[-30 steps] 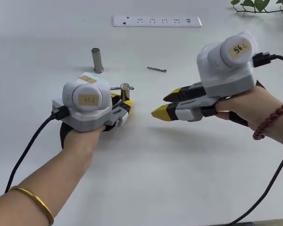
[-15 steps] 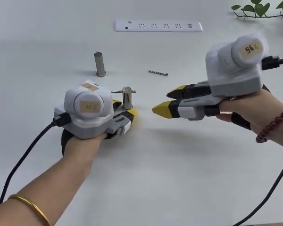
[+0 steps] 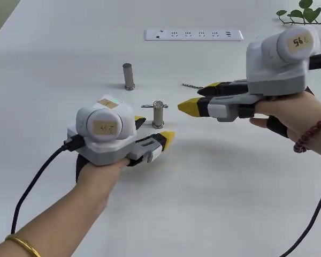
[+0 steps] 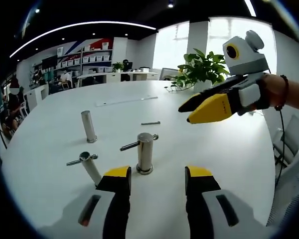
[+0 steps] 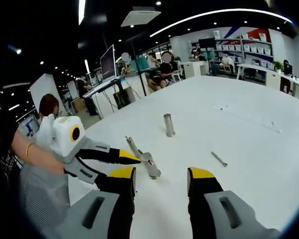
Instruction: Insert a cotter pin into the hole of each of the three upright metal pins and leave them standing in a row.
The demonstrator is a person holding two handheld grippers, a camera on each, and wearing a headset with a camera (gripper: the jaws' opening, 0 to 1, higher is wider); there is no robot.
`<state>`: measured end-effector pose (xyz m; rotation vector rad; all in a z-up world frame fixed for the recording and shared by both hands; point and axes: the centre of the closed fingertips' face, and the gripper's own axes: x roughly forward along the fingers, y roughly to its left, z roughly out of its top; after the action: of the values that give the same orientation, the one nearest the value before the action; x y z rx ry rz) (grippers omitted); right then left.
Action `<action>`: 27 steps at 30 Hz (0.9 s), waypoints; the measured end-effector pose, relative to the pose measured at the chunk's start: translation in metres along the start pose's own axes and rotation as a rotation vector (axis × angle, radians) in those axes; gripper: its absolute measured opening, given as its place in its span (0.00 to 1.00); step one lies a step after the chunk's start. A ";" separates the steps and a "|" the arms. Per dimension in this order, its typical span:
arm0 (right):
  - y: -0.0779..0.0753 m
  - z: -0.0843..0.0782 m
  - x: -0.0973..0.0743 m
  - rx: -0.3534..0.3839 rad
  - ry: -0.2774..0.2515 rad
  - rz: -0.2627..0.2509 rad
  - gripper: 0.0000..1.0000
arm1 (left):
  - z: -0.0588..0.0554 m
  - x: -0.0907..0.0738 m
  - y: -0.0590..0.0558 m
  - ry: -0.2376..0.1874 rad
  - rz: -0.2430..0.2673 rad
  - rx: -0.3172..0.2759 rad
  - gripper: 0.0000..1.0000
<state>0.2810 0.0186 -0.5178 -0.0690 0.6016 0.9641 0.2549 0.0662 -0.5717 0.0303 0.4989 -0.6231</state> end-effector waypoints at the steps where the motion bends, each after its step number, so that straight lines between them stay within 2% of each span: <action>1: -0.001 0.004 0.002 -0.001 -0.009 -0.003 0.38 | 0.000 -0.002 0.000 -0.002 0.000 -0.003 0.45; 14: -0.004 0.034 0.037 -0.054 -0.075 -0.013 0.40 | 0.010 -0.027 0.003 -0.050 0.009 -0.044 0.59; 19: -0.006 0.041 0.051 -0.070 -0.094 -0.022 0.38 | 0.014 -0.032 0.003 -0.067 0.010 -0.056 0.70; 23: -0.016 0.046 0.064 -0.097 -0.108 -0.039 0.35 | 0.015 -0.036 0.004 -0.071 0.013 -0.048 0.78; 27: -0.020 0.049 0.079 -0.097 -0.112 -0.028 0.35 | 0.013 -0.040 0.005 -0.063 0.015 -0.028 0.85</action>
<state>0.3517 0.0821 -0.5216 -0.1088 0.4494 0.9636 0.2355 0.0904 -0.5431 -0.0122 0.4460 -0.6008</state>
